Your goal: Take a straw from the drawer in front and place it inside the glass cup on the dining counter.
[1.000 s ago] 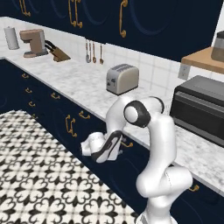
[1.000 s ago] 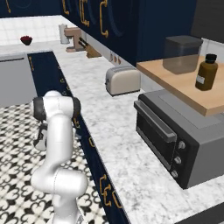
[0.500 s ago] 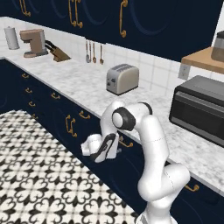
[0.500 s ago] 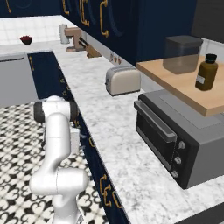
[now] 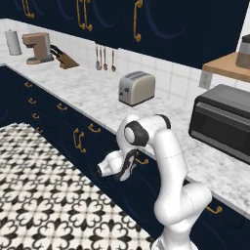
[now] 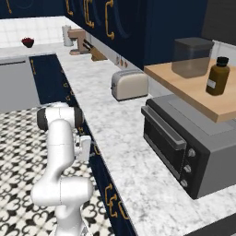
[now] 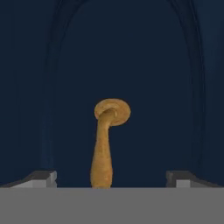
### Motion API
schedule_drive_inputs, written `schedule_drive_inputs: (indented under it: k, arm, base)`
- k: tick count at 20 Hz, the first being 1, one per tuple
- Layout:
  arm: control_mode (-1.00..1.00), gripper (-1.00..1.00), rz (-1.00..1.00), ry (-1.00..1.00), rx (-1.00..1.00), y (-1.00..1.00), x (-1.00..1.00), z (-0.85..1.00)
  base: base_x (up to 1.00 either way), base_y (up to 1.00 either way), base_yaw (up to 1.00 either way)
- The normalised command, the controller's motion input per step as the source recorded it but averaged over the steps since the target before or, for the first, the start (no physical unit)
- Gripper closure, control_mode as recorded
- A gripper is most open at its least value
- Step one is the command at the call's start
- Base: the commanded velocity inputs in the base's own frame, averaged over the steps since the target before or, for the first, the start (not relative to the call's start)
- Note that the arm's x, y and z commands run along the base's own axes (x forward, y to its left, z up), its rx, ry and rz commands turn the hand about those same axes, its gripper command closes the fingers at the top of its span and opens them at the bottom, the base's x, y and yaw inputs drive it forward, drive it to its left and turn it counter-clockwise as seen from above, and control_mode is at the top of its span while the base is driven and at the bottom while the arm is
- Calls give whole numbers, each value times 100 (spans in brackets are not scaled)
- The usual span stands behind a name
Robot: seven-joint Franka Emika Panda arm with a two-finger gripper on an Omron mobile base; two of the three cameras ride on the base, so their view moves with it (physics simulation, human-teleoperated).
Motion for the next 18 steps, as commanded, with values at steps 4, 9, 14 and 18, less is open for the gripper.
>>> schedule_drive_inputs:
  k: [4,9,14,18]
  arm:
    - [-100,-100,6,2,1,-2,40,-41]
    - [-100,-100,0,1,0,-1,32,-42]
    - [-100,100,0,0,0,-3,2,-17]
    - [-100,100,0,-3,0,7,-23,0]
  base:
    - [0,0,0]
    - [0,0,0]
    - [0,0,0]
    - [0,0,0]
